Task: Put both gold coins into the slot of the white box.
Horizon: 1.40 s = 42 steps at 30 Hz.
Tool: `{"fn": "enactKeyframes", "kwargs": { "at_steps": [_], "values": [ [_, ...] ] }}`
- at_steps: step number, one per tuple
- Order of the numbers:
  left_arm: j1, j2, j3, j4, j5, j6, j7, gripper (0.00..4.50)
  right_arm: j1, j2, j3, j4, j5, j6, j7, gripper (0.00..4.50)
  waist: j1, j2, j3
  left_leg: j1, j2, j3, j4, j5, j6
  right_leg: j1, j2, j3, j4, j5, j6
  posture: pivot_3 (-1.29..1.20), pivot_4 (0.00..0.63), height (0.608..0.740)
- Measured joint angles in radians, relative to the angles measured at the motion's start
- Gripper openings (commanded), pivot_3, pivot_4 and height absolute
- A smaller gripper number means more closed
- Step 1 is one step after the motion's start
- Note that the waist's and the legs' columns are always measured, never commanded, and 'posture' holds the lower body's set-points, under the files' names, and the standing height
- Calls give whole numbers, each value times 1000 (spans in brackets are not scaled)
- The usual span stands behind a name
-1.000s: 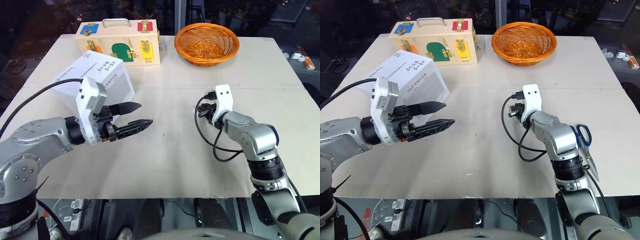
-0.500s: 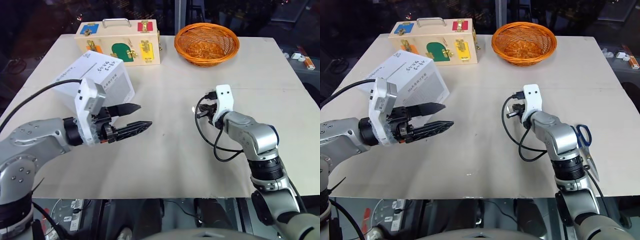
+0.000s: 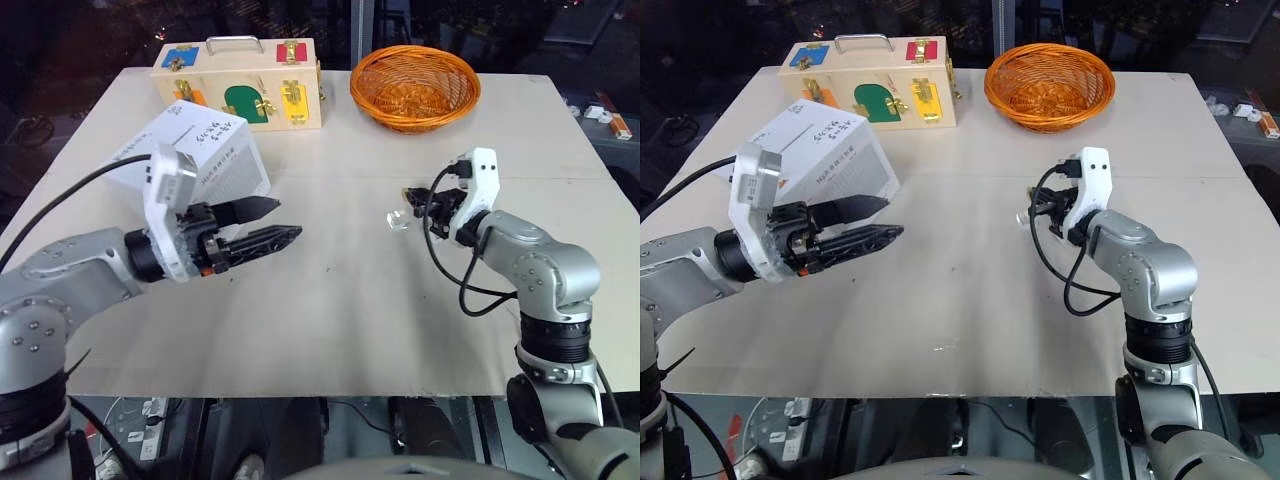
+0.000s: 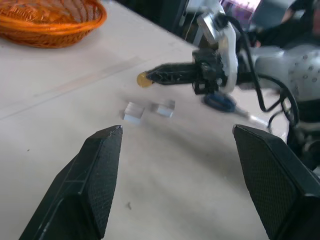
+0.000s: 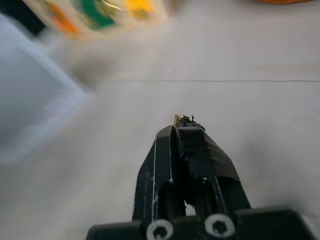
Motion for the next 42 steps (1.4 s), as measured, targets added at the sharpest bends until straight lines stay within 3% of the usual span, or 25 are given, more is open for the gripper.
{"fn": "enactKeyframes", "kwargs": {
  "at_steps": [4, 7, 14, 16, 20, 21, 22, 24, 36, 40, 42],
  "values": [
    [-142, -41, -54, 105, -91, 38, 38, 3597, -115, -31, -92, -107, 298, 82, 92, 25, 3, 0, 0, 1, 0, -1, 0, 0, 1, 2, 0, -2, -2, 0, 0, 0, 150, 726],
    [-234, -88, -108, 175, -159, 75, 55, 3597, -154, -58, -93, -115, 442, 120, 105, 25, 4, 0, 0, 1, 0, -3, 0, 0, 1, 5, 0, -4, -5, 0, 0, 0, 150, 726],
    [-354, -178, -171, 270, -281, 110, 126, 3597, -181, -88, -57, -113, 573, 114, 48, 25, -1, 0, 0, 1, 0, -3, -1, 2, -3, 5, 0, -3, -6, 0, 0, 0, 150, 726],
    [-358, -178, -171, 275, -301, 121, 128, 2706, -182, -99, -50, -112, 600, 101, 27, 0, -2, 0, 0, 1, 0, -3, -1, 2, -3, 5, 0, -3, -6, 0, 0, 0, 150, 726],
    [-358, -173, -171, 277, -314, 134, 118, 2706, -186, -128, -40, -112, 666, 74, -19, 0, 1, 0, 0, 1, 0, -3, -1, 2, -3, 5, 0, -4, -7, 0, 0, 0, 150, 726],
    [-358, -171, -171, 277, -315, 137, 116, 2297, -186, -136, -33, -112, 679, 68, -27, 0, 2, 0, 0, 1, 0, -3, -1, 2, -3, 5, 0, -4, -7, 0, 0, 0, 150, 726],
    [-358, -170, -171, 278, -317, 139, 114, 2171, -185, -140, -28, -112, 686, 61, -36, 0, 2, 0, 0, 1, 0, -3, -1, 2, -3, 5, 0, -4, -7, 0, 0, 0, 150, 726],
    [-358, -168, -171, 278, -323, 144, 107, 1302, -185, -154, -22, -112, 702, 49, -48, 0, 2, 0, 0, 1, 0, -3, -1, 2, -3, 5, 0, -4, -7, 0, 0, 0, 150, 726],
    [-359, -158, -171, 279, -333, 149, 78, 1302, -179, -212, 36, -111, 771, -31, -79, 0, 3, 0, 0, 1, 0, -3, -1, 2, -3, 5, 0, -4, -7, 0, 0, 0, 150, 726],
    [-359, -157, -171, 279, -345, 157, 59, 71, -173, -229, 50, -110, 778, -49, -84, 0, 3, 0, 0, 1, 0, -3, -1, 2, -3, 5, 0, -4, -8, 0, 0, 0, 150, 726],
    [-357, -150, -171, 281, -353, 165, 44, 71, -168, -236, 54, -103, 790, -62, -85, 0, 3, 0, 0, 1, 0, -2, -1, 2, -3, 5, 0, -3, -8, 0, 0, 0, 150, 726]
  ]
}}
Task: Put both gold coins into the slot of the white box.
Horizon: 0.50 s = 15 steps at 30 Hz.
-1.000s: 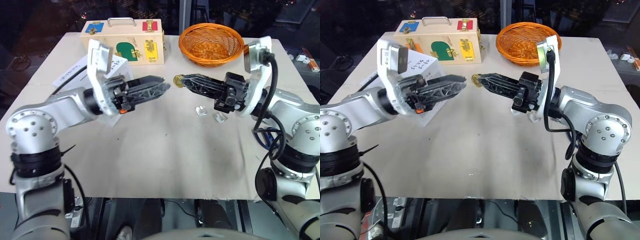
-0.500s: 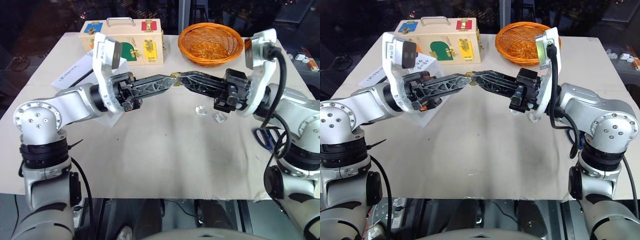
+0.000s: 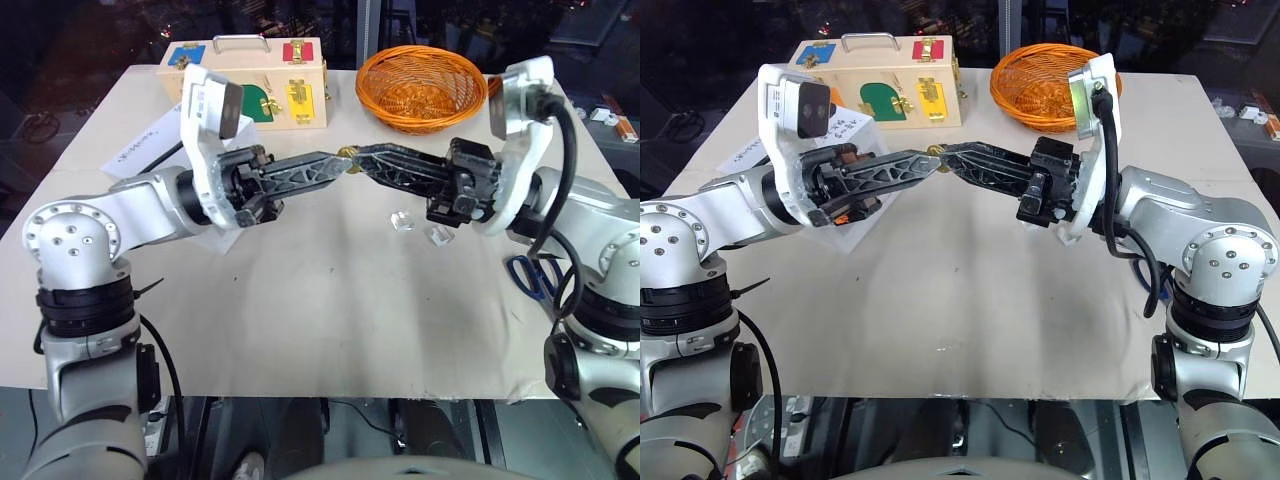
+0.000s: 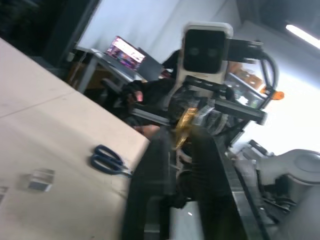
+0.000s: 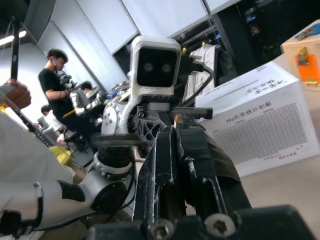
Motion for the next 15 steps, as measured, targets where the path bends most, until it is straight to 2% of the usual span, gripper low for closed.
{"fn": "enactKeyframes", "kwargs": {
  "at_steps": [8, 11, 15],
  "values": [
    [5, 1, 0, 0, -1, 1, -4, 71, 2, -29, 26, -3, 11, -30, -5, 0, 1, 0, 0, 0, 0, 0, 0, 0, 0, 0, 0, 0, 0, 0, 0, 0, 150, 726],
    [16, 5, 4, 1, -2, 0, -7, 0, 11, -44, 42, -20, -25, -54, 20, 790, 0, 0, 0, 0, 0, 0, 0, 0, 0, 0, 0, 0, 0, 0, 0, 0, 150, 726],
    [22, 84, 62, 39, -20, -1, 15, 0, 34, -118, 71, -49, -145, -109, 116, 2628, 1, 0, 0, 0, 0, 0, 0, -1, 1, 0, 0, 0, -1, 0, 0, 0, 150, 726]
  ]
}}
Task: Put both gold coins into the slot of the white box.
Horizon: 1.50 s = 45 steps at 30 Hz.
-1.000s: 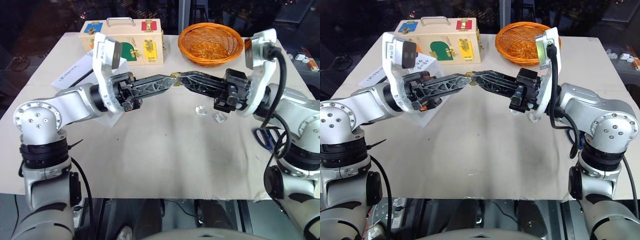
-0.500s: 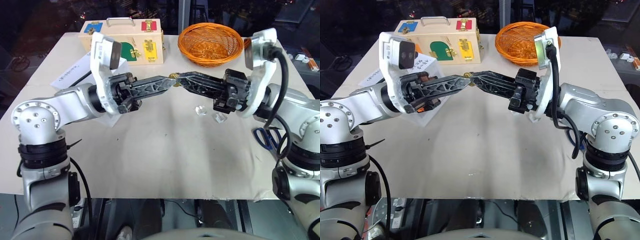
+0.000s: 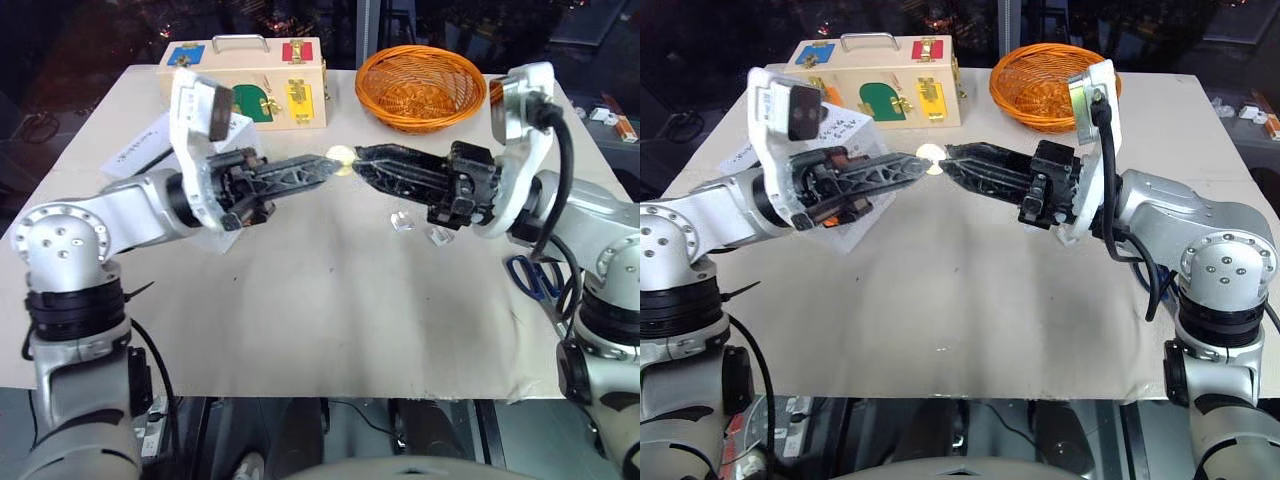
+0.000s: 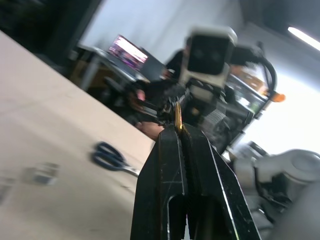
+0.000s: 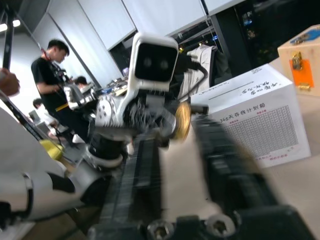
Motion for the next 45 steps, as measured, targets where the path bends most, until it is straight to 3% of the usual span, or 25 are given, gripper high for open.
{"fn": "enactKeyframes", "kwargs": {
  "at_steps": [1, 5, 11, 15, 21, 27, 36, 45],
  "values": [
    [5, 30, 21, 8, 0, 0, 5, 0, 9, -40, 12, -6, -52, -20, 31, 3140, 1, 0, 0, 0, 0, 0, 0, -1, 1, 0, 0, 0, -1, 0, 0, 0, 150, 726],
    [30, 168, 107, 37, 97, -28, -10, 0, 30, -136, 56, -3, -260, -119, 160, 4373, -1, 0, 0, 0, 0, 0, -1, -1, 2, 0, 0, 0, -1, 0, 0, 0, 150, 726],
    [57, 365, 94, 99, 408, -121, -86, 0, 28, -177, 107, -31, -372, -211, 324, 4450, 3, -1, 2, 0, 0, 1, -1, -1, 2, 0, 0, -1, -1, 0, 0, 0, 150, 726],
    [-74, 487, -58, 263, 632, -136, -166, 0, 23, -175, 127, -38, -424, -255, 389, 4450, 9, -1, 2, 0, 0, 4, -2, -2, 3, 0, 0, -2, -1, 0, 0, 0, 150, 726],
    [-245, 465, -276, 471, 870, -169, -367, 0, 17, -156, 144, -39, -472, -276, 412, 4450, 9, -1, 2, -7, 0, 4, 0, 1, -1, -5, 1, -3, -1, 0, 0, 0, 150, 726],
    [-332, 422, -371, 615, 1044, -223, -493, 0, 34, -149, 143, -66, -481, -274, 407, 4450, 1, -1, 2, -14, 0, 2, 2, 1, -1, -10, 0, -5, -1, 0, 0, 0, 150, 726],
    [-406, 366, -408, 751, 1243, -326, -587, 0, 66, -149, 139, -103, -475, -250, 367, 4450, 3, -1, 2, -13, 0, 1, 2, 1, -1, -10, 0, -5, 0, 0, 0, 0, 150, 726],
    [-417, 335, -393, 755, 1284, -277, -637, 0, 69, -149, 121, -110, -453, -246, 353, 4450, 2, -1, 2, -14, 0, 1, 3, 1, -1, -9, 0, -6, 0, 0, 0, 0, 150, 726]
  ]
}}
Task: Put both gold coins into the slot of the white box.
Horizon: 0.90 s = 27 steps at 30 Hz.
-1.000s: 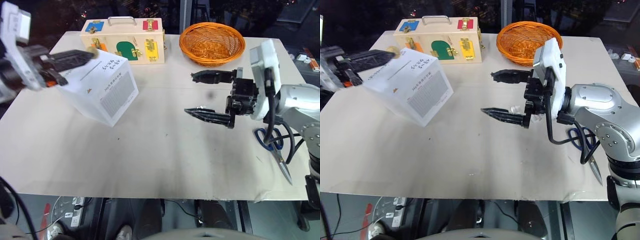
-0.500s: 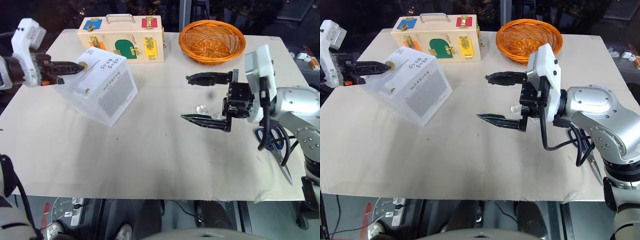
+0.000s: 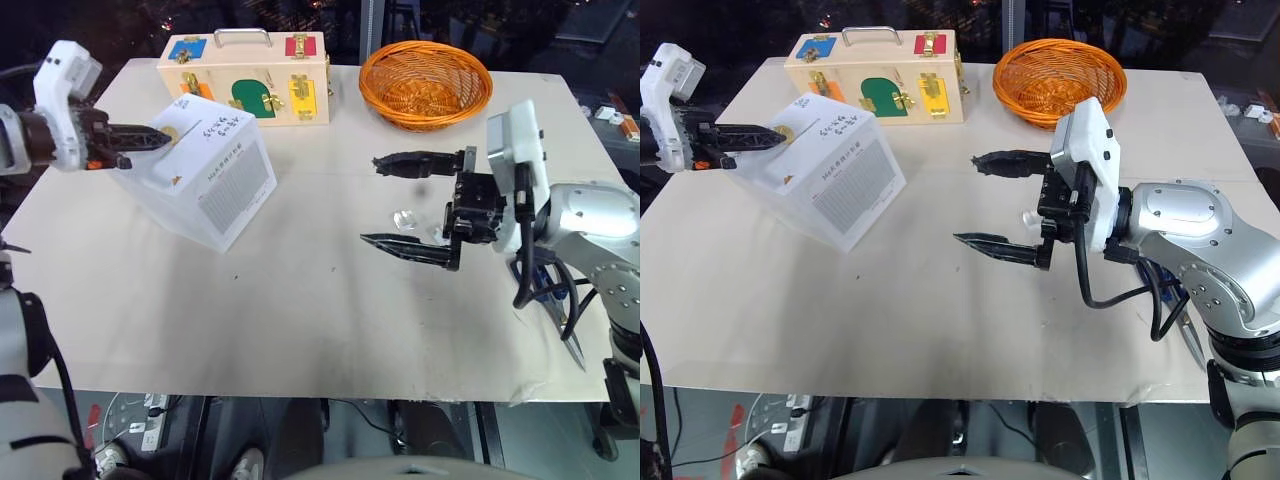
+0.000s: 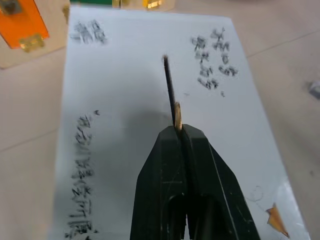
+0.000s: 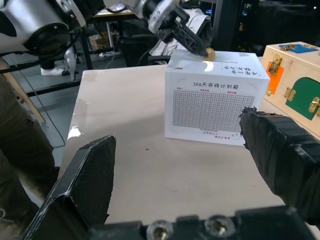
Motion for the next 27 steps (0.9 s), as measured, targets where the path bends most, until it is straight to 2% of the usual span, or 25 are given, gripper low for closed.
{"fn": "enactKeyframes", "kwargs": {
  "at_steps": [9, 12, 14, 15, 16, 19, 20, 21, 24, 26, 27],
  "values": [
    [18, -5, 20, -22, 39, -16, 6, 0, 3, 0, -8, 0, 5, 5, -2, 4450, -2, 0, 0, 1, 0, 0, 0, 0, 0, 0, 0, 0, 1, 0, 0, 0, 150, 726],
    [32, -14, 34, -50, 45, -26, 23, 888, 3, 0, -8, 0, 5, 10, -2, 4500, -1, 0, 0, 1, 0, 0, 1, 0, 0, 0, 0, 0, 1, 0, 0, 0, 150, 726],
    [39, -35, 71, -65, 42, -26, 61, 1892, 4, 0, -8, 0, 6, 15, -3, 4500, 0, 0, 0, 0, 0, -1, 1, 0, 0, 0, 0, 0, 1, 0, 0, 0, 150, 726],
    [39, -38, 81, -65, 41, -26, 69, 2257, 4, 0, -8, 0, 7, 16, -3, 4500, 0, 0, 0, 0, 0, -1, 1, 0, 0, 0, 0, 0, 1, 0, 0, 0, 150, 726],
    [39, -51, 125, -77, 19, -9, 86, 2257, 9, -1, -12, -2, 9, 17, -6, 4500, -1, 0, 0, 0, 0, -1, 1, 0, 0, 0, 0, 0, 1, 0, 0, 0, 150, 726],
    [38, -80, 236, -212, -93, 101, 87, 2257, 40, -4, -22, -15, 9, 32, -36, 4500, 0, -1, -1, -2, 0, -2, 2, 0, 0, 0, -1, -2, 0, 0, 0, 0, 150, 726],
    [37, -136, 321, -362, -196, 174, 102, 2257, 64, -3, -38, -27, -1, 44, -86, 4500, 6, -1, -1, -2, -1, -4, 2, 0, 0, 1, -3, -3, 0, 0, 0, 0, 150, 726],
    [36, -144, 330, -381, -211, 182, 105, 2257, 64, -2, -40, -27, -4, 45, -94, 4500, 7, -1, -1, -2, -1, -5, 3, 0, 0, 1, -4, -3, 1, 0, 0, 0, 150, 726],
    [52, -301, 449, -615, -360, 292, 220, 2257, 100, -1, -78, -45, -19, 68, -174, 4500, 8, 0, -1, 0, -2, -11, 4, 0, 0, 5, -4, -5, 1, 0, 0, 0, 150, 726],
    [146, -408, 497, -817, -440, 354, 335, 2257, 168, 2, -132, -73, 0, 83, -217, 4500, 4, 1, -2, 1, -2, -11, 4, 0, 0, 5, -4, -4, 1, 0, 0, 0, 150, 726],
    [187, -428, 502, -863, -462, 369, 360, 2257, 195, 0, -149, -82, 8, 85, -224, 4500, 0, 1, -2, 1, -2, -11, 4, 0, 0, 5, -4, -4, 2, 0, 0, 0, 150, 726]
  ]
}}
